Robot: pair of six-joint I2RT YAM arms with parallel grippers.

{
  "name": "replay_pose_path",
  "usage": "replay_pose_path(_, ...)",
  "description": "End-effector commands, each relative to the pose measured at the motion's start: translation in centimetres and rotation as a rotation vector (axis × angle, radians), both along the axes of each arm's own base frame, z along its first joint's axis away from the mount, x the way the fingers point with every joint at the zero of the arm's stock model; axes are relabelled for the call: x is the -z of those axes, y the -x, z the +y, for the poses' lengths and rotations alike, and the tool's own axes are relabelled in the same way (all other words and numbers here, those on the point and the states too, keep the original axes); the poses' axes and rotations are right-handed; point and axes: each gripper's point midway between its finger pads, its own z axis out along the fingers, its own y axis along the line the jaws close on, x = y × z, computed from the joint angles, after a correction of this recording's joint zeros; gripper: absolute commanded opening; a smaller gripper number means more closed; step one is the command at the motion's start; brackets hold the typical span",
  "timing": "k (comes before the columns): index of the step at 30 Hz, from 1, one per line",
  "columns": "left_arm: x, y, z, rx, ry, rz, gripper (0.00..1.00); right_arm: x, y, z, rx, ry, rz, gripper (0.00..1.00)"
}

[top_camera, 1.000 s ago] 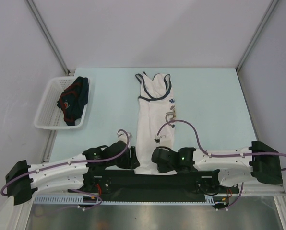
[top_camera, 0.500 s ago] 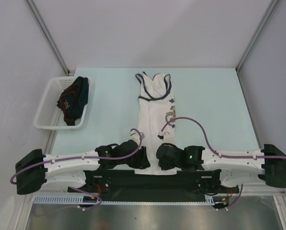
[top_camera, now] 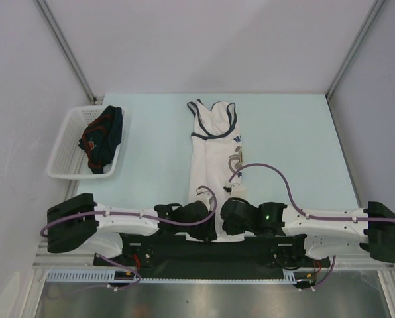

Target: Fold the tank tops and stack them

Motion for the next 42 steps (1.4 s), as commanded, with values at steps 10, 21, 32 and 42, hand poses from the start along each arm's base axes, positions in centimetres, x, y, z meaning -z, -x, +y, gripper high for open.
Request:
replay_pose_path(10,-3.7,0.2,3.3,-0.080,0.066,-0.067,0.47,0.3,1.2,3.7,-0.079,-0.095,0.024,0.09)
replay_pose_path(21,-4.8,-1.4,7.2,-0.183,0.061,-0.116,0.51,5.5,3.6,5.3,-0.135,-0.031,0.119,0.40)
replay_pose_path(32,-2.2,-1.8,8.8,-0.224,-0.004,-0.088,0.51,2.7,3.8,5.5,-0.146,-0.117,0.087,0.51)
replay_pose_path(42,-0.4,-0.5,8.5,-0.190,0.037,-0.020,0.70,1.3,2.3,-0.5,-0.004,-0.053,0.045,0.62)
